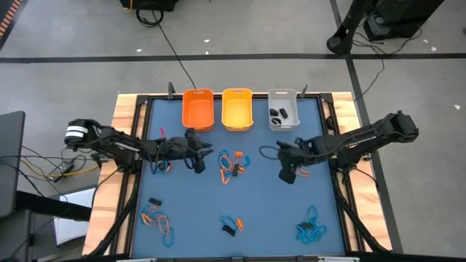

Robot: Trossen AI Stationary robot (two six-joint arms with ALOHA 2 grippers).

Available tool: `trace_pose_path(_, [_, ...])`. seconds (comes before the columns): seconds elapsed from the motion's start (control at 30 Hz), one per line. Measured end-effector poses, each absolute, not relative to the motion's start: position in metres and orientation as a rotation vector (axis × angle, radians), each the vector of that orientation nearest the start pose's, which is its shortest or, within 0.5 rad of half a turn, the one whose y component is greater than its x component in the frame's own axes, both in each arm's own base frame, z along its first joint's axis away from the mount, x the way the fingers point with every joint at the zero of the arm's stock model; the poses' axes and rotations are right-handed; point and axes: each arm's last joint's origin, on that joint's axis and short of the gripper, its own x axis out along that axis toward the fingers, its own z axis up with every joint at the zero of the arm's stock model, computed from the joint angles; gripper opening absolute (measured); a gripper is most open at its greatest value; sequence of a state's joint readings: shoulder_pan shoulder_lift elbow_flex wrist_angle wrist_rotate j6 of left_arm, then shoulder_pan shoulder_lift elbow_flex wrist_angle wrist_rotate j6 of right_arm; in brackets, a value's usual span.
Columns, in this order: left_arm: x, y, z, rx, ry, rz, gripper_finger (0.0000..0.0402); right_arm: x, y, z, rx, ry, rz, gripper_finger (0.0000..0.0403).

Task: Sort rubber bands into baskets
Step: Put the black rubber band into the gray bin

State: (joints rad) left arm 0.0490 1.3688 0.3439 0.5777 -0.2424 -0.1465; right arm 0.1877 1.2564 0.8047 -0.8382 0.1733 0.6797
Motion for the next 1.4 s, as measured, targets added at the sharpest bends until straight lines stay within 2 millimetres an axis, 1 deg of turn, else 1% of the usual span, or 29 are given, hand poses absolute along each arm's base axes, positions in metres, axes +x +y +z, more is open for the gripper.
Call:
trace_pose_path(0.1, [0.233,0.011,0.140,-0.140,0.422,0.290,0.0110,0.202,0.045,0.207,0.397,1.285,-0.369,0.0144])
trace_pose_path(0.2, [0.235,-0.002,0.143,-0.168,0.379,0.241,0.0110,0.200,0.054,0.207,0.415,1.322,-0.297,0.0144])
trace_pose_path(0.3, [0.237,-0.017,0.148,-0.210,0.328,0.179,0.0110,0.198,0.059,0.207,0.380,1.339,-0.238,0.0144])
trace_pose_path(0.4, [0.245,-0.033,0.148,-0.238,0.365,0.165,0.0110,0.198,0.060,0.207,0.313,1.328,-0.227,0.0144])
trace_pose_path(0.5, [0.265,-0.047,0.144,-0.211,0.430,0.206,0.0111,0.198,0.060,0.207,0.251,1.317,-0.223,0.0144])
trace_pose_path(0.67, [0.309,-0.064,0.141,-0.164,0.462,0.277,0.0112,0.197,0.059,0.207,0.197,1.304,-0.245,0.0144])
trace_pose_path(0.73, [0.324,-0.067,0.138,-0.173,0.487,0.304,0.0113,0.197,0.059,0.207,0.188,1.294,-0.270,0.0144])
trace_pose_path(0.83, [0.339,-0.070,0.131,-0.197,0.545,0.353,0.0114,0.195,0.061,0.207,0.161,1.283,-0.307,0.0144])
trace_pose_path(0.97, [0.351,-0.073,0.125,-0.220,0.618,0.392,0.0132,0.192,0.064,0.207,0.098,1.270,-0.346,0.0144])
trace_pose_path(1.07, [0.354,-0.074,0.125,-0.249,0.651,0.428,0.0165,0.189,0.066,0.207,0.070,1.274,-0.348,0.0144])
trace_pose_path(1.23, [0.354,-0.073,0.125,-0.302,0.650,0.477,0.0220,0.186,0.071,0.207,0.047,1.281,-0.328,0.0144])
trace_pose_path(1.3, [0.355,-0.073,0.125,-0.324,0.643,0.481,0.0230,0.185,0.073,0.207,0.037,1.280,-0.317,0.0144])
trace_pose_path(1.4, [0.354,-0.073,0.120,-0.341,0.656,0.495,0.0232,0.184,0.077,0.207,0.010,1.271,-0.311,0.0144])
